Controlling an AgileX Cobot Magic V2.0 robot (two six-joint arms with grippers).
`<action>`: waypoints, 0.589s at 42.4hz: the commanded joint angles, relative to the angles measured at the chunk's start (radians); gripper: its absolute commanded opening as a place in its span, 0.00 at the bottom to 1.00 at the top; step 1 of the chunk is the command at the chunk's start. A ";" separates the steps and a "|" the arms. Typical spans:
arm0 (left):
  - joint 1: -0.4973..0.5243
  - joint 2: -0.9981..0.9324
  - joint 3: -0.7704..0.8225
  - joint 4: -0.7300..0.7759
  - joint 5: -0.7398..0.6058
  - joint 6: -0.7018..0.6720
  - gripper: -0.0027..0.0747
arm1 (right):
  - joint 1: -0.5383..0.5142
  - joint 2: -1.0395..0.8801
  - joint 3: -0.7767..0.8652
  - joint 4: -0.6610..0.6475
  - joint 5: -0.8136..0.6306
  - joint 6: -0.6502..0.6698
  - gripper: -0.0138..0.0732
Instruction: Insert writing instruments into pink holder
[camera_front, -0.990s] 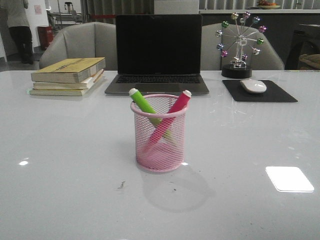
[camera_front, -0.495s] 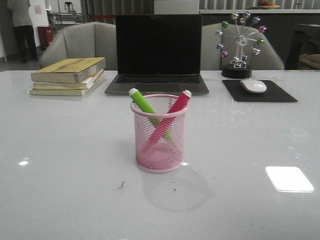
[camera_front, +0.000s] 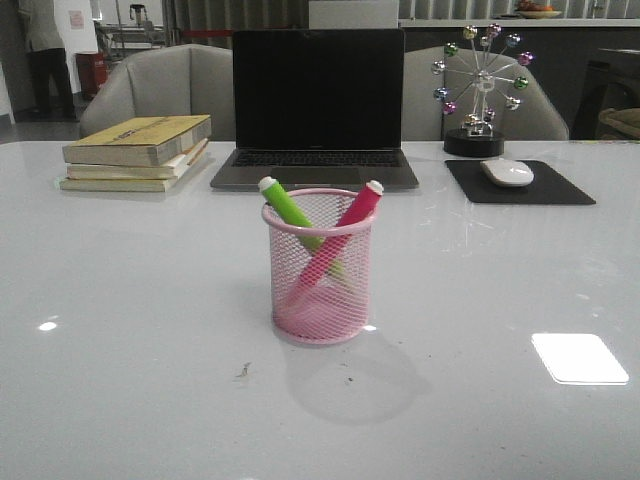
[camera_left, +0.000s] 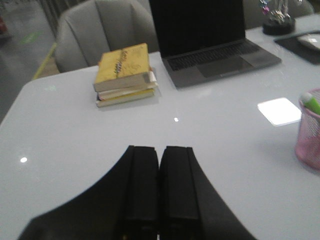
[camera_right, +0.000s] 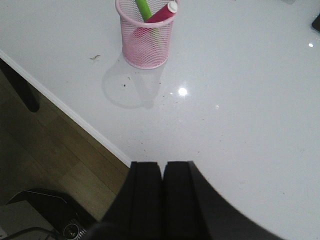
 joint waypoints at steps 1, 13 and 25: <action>0.067 -0.068 0.049 -0.046 -0.177 -0.007 0.15 | -0.001 0.002 -0.025 -0.014 -0.067 -0.003 0.23; 0.135 -0.200 0.225 -0.128 -0.264 -0.048 0.15 | -0.001 0.002 -0.025 -0.014 -0.067 -0.003 0.23; 0.135 -0.251 0.298 -0.118 -0.353 -0.067 0.15 | -0.001 0.002 -0.025 -0.014 -0.067 -0.003 0.23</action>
